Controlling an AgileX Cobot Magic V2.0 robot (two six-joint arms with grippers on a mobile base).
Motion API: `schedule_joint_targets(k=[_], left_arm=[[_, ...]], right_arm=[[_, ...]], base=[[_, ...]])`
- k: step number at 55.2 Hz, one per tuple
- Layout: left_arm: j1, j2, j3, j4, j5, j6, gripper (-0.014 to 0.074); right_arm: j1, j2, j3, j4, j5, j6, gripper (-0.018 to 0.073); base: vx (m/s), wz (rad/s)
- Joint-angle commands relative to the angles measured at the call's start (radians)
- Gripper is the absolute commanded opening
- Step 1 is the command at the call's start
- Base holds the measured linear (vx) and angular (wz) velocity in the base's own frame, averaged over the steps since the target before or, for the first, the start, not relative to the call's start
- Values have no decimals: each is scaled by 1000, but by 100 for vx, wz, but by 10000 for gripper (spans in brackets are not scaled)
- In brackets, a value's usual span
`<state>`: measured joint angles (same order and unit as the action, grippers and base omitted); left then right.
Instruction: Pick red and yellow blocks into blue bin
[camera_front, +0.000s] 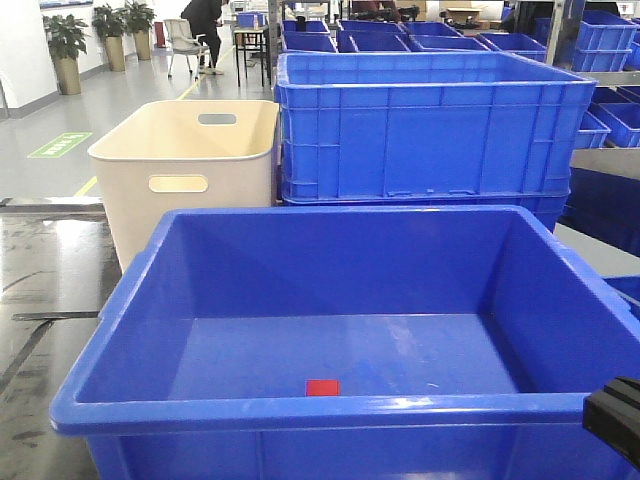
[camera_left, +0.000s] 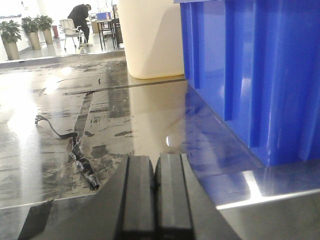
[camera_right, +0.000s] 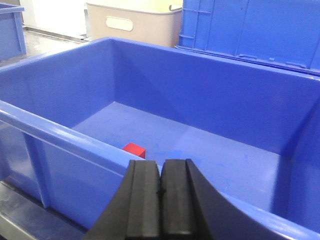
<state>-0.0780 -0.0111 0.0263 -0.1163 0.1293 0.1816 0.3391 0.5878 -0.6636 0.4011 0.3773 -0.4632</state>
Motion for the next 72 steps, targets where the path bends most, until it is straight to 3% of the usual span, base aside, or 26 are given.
schedule_joint_targets(k=[1, 30, 36, 41, 45, 51, 60, 72], left_arm=[[1, -18, -20, -9, -85, -9, 0], [1, -18, -20, -9, -85, -9, 1], [1, -18, -20, -9, -85, -9, 1], [1, -18, -20, -9, -83, -9, 0], [1, -18, -20, -9, -83, -9, 0], [1, -18, -20, -9, -83, -9, 0], [1, -18, -20, -9, -83, -9, 0], [1, -18, -20, -9, -83, -9, 0]], right_arm=[[0, 0, -28, 5, -70, -4, -11], [0, 14, -5, -28, -96, 6, -11], [-1, 2, 70, -124, -182, 96, -11], [-15, -38, 145, -286, -275, 236, -11], [-55, -94, 201, -424, -302, 384, -11], [-139, -199, 282, -537, -309, 523, -11], [-223, -397, 425, -579, -309, 541, -11], [-261, -611, 594, -525, -341, 546, -11]], base=[[0, 0], [0, 0], [0, 0], [0, 0], [0, 0], [0, 0], [0, 0], [0, 0]])
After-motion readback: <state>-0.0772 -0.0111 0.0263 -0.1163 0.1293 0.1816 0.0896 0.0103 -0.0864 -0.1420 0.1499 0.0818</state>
